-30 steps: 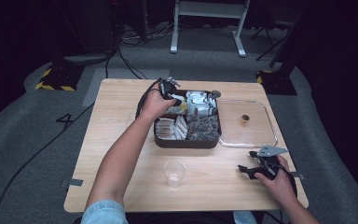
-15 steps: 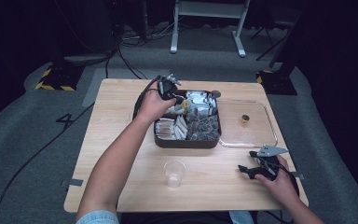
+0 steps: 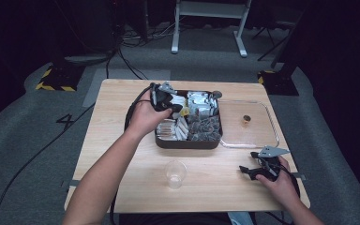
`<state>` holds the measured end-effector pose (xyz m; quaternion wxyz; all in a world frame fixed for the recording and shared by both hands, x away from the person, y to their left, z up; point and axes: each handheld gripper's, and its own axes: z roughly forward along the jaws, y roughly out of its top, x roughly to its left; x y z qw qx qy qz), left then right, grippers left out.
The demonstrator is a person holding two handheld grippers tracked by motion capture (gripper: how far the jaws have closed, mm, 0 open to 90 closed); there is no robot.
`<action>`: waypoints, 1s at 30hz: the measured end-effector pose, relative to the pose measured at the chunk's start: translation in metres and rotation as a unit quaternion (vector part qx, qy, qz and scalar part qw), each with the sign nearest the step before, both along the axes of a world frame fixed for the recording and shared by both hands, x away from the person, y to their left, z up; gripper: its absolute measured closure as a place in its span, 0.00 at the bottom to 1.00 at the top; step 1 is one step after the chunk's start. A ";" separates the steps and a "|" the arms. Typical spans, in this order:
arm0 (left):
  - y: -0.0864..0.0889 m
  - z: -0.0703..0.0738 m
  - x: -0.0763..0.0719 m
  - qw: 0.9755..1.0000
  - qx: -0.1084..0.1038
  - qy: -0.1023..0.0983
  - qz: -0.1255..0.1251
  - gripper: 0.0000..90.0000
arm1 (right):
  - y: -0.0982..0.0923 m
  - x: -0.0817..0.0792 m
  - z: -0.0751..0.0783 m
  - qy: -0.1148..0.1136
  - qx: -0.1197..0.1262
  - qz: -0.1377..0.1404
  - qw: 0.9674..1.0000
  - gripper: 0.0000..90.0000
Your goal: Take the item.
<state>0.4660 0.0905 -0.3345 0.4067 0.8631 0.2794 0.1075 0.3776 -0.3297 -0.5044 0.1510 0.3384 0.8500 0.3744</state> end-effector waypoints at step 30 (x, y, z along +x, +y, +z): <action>0.008 -0.017 -0.115 0.997 -0.048 0.002 -0.064 1.00 | 0.000 0.000 0.000 0.000 0.000 -0.001 1.000 0.18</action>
